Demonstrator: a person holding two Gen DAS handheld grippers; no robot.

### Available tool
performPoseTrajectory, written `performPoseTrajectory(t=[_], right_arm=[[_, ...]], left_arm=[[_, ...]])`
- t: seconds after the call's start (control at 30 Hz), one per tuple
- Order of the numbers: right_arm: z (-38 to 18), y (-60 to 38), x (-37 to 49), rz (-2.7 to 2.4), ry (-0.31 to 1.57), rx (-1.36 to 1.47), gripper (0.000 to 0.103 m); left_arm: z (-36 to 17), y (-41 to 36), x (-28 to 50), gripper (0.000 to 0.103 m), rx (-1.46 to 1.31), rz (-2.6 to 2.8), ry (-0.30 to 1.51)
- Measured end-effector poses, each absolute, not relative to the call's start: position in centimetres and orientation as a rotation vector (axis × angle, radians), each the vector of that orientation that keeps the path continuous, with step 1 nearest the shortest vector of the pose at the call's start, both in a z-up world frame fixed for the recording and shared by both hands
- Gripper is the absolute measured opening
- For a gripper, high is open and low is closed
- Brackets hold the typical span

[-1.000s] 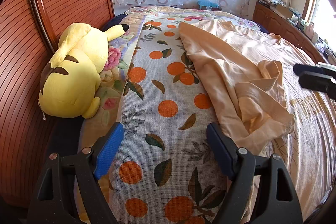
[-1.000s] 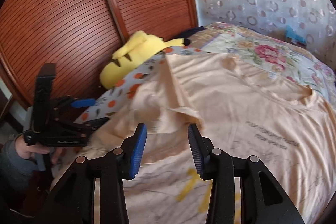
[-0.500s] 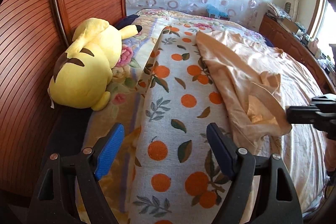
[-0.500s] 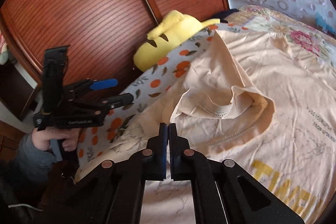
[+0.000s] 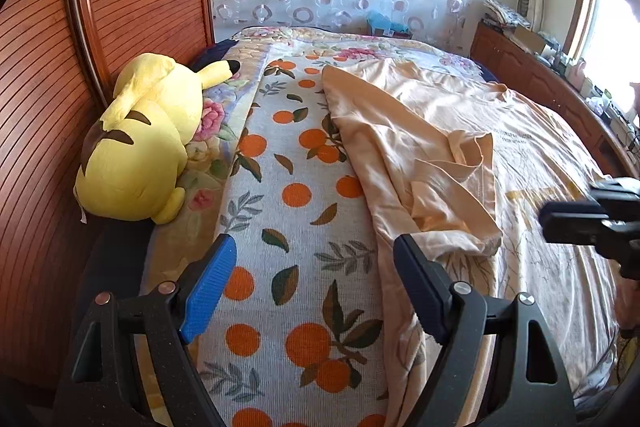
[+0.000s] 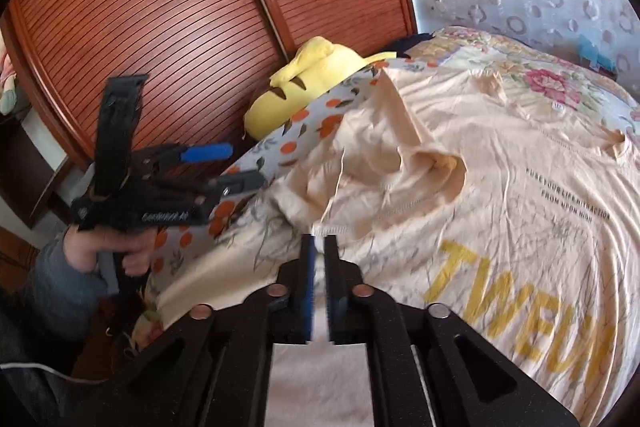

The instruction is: Fold small clothes

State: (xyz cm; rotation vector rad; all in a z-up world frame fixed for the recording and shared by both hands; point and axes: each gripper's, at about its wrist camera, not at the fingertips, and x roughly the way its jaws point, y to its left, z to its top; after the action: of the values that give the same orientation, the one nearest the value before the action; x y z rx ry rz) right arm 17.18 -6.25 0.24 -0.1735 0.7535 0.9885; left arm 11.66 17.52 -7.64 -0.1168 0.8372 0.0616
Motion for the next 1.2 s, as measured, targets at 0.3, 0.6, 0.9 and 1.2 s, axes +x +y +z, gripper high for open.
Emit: performPoseTrajectory(t=[0.3,0.6,0.9,1.2], right_arm=[[-2.9,-0.5,21.0,0.975,0.866,-0.15,0.02],[-1.7,-4.3,16.9,1.068,0.82,-0.115,0.001],[-2.6,-7.1,17.5,0.892,0.8,-0.142,0.041],[-2.1,-5.4,25.4,0.779,0.749,-0.129,0.041]], left_arm=[[-8.1,17.7,10.5,0.082,-0.131,0.081,0.854],[-7.4,17.3,10.3,0.082,-0.13,0.07,0.835],[-7.3,14.3,11.5,0.082,-0.095,0.006,0.832],[-9.0,13.7,12.0,0.082,-0.084,0.015,0.881]])
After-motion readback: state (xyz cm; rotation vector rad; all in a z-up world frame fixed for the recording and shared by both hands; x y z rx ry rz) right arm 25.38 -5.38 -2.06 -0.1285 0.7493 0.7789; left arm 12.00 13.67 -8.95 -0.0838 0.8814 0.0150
